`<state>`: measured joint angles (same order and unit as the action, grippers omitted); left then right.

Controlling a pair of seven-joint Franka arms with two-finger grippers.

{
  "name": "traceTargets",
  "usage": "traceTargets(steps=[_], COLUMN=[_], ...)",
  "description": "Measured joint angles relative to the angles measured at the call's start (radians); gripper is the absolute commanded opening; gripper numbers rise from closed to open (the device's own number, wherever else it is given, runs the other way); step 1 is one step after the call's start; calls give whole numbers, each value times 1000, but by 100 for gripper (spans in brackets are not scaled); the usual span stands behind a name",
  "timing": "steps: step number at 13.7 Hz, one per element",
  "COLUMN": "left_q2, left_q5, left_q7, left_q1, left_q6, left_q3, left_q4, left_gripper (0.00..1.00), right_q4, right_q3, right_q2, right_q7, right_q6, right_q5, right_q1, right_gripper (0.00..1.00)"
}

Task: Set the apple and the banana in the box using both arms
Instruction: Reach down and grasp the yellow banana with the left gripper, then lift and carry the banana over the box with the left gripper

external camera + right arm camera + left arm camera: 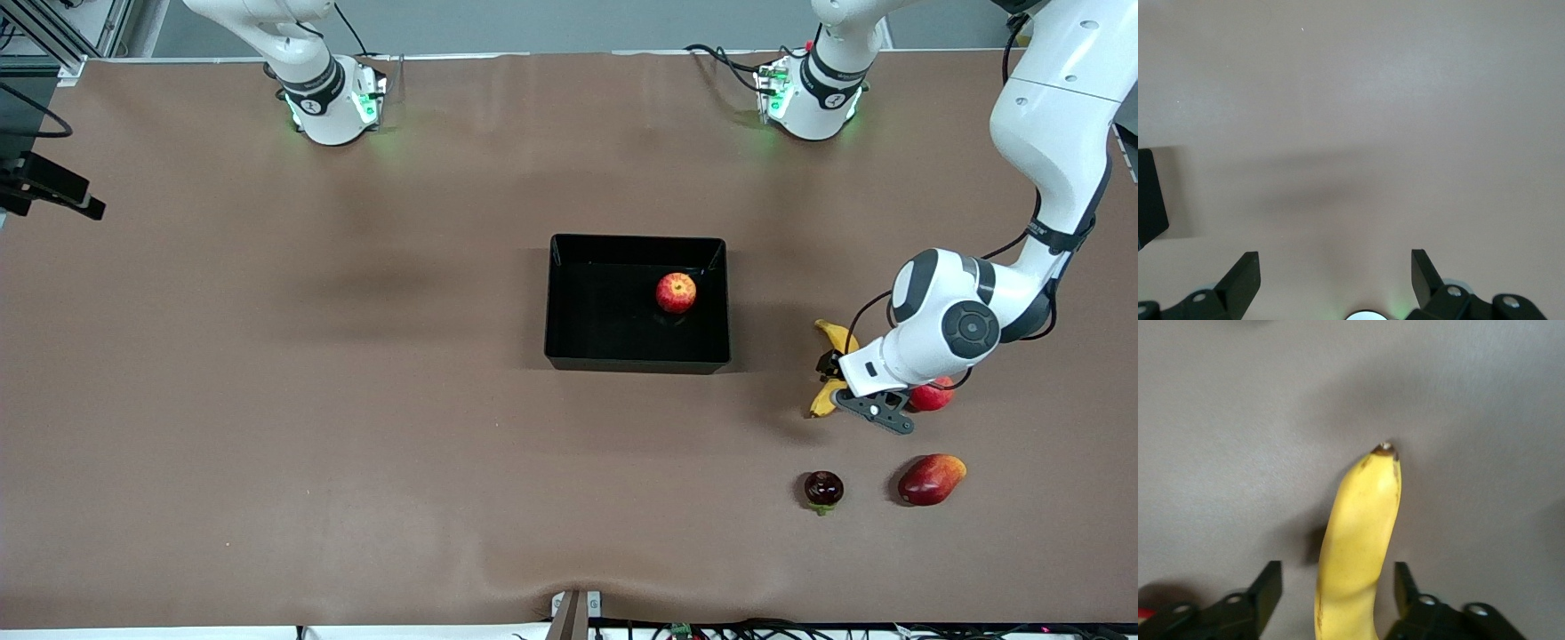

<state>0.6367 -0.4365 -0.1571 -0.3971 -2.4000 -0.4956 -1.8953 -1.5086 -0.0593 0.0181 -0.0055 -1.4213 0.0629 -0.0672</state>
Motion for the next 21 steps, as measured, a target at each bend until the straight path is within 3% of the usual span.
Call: traceTargets(steps=[2, 7, 9, 12, 16, 21], left_q2=[7, -38, -110, -223, -242, -145], left_q5=[-11, -15, 7, 158, 195, 196], left_q7=[0, -1, 4, 32, 303, 718], left_q1=[-4, -10, -15, -13, 45, 269], left_q6=[0, 40, 150, 326, 409, 407], left_q3=[0, -33, -91, -163, -232, -233], left_q4=[-9, 2, 23, 90, 159, 212], left_gripper=[0, 0, 0, 0, 0, 0], right_q4=[0, 0, 1, 1, 1, 1], right_q3=[2, 8, 8, 12, 12, 13], right_q2=[-5, -6, -6, -6, -6, -6], right_q7=[0, 0, 0, 0, 0, 0], right_q6=[0, 0, 0, 0, 0, -1], right_q5=[0, 0, 0, 0, 0, 0], right_q1=[0, 0, 0, 0, 0, 0], right_gripper=[100, 100, 100, 100, 100, 100])
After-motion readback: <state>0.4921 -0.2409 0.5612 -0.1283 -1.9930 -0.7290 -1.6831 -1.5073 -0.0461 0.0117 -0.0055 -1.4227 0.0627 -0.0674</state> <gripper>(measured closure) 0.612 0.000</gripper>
